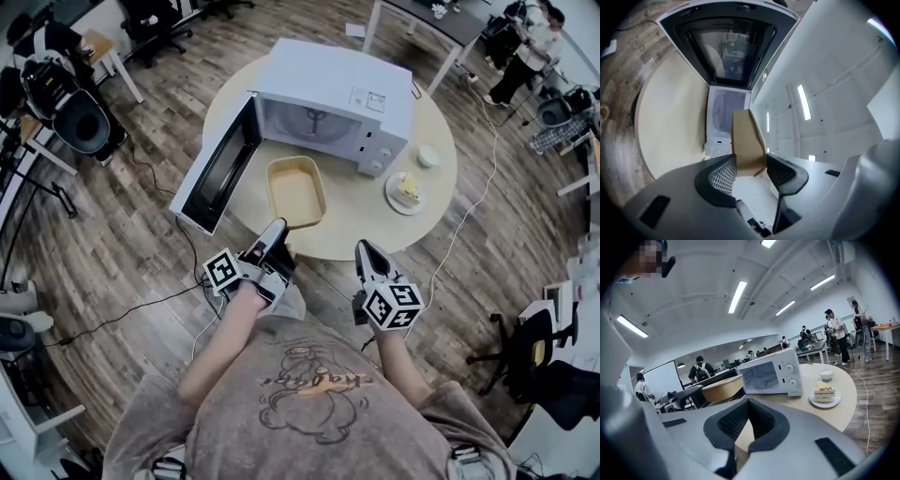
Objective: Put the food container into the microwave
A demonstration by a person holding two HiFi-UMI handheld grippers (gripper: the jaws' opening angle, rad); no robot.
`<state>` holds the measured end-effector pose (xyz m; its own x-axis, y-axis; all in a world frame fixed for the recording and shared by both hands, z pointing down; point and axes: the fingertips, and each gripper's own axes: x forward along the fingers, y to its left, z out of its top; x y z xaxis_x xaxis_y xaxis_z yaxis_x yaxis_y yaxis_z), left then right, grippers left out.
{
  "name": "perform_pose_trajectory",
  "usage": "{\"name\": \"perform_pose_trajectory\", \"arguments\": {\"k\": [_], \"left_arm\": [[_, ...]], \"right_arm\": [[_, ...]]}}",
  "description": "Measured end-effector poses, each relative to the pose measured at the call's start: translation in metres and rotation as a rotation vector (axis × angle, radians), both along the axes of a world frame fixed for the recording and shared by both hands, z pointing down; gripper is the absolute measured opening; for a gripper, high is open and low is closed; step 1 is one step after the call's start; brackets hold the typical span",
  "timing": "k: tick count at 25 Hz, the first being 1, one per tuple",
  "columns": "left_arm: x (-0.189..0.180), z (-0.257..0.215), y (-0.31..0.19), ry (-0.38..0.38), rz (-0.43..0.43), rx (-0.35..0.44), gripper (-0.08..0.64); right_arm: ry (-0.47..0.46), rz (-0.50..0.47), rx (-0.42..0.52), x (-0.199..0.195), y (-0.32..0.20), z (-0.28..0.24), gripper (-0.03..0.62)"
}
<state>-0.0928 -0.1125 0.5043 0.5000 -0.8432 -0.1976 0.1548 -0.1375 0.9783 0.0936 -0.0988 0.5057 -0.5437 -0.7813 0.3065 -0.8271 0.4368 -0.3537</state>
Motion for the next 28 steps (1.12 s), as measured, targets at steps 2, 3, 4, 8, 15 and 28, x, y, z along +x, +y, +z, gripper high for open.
{"name": "perform_pose_trajectory", "arguments": {"k": [2, 3, 4, 8, 15, 28], "left_arm": [[-0.001, 0.000, -0.015, 0.001, 0.008, -0.007, 0.216], [-0.001, 0.000, -0.022, 0.002, 0.012, -0.010, 0.216], [-0.002, 0.001, -0.030, 0.003, 0.015, -0.014, 0.216], [-0.003, 0.003, -0.058, -0.001, 0.029, -0.029, 0.216], [-0.007, 0.012, -0.109, 0.004, 0.061, -0.046, 0.216], [-0.003, 0.023, -0.162, -0.017, 0.108, -0.073, 0.216]], "right_arm": [[0.001, 0.004, -0.004, -0.003, -0.014, -0.001, 0.000], [0.001, 0.005, -0.005, -0.005, -0.021, -0.002, 0.000], [0.001, 0.006, -0.006, -0.006, -0.027, -0.004, 0.000], [0.004, 0.017, -0.006, -0.009, -0.052, -0.008, 0.000], [0.008, 0.059, -0.004, -0.013, -0.103, -0.009, 0.000], [-0.011, 0.094, -0.008, -0.013, -0.153, -0.012, 0.000]]}}
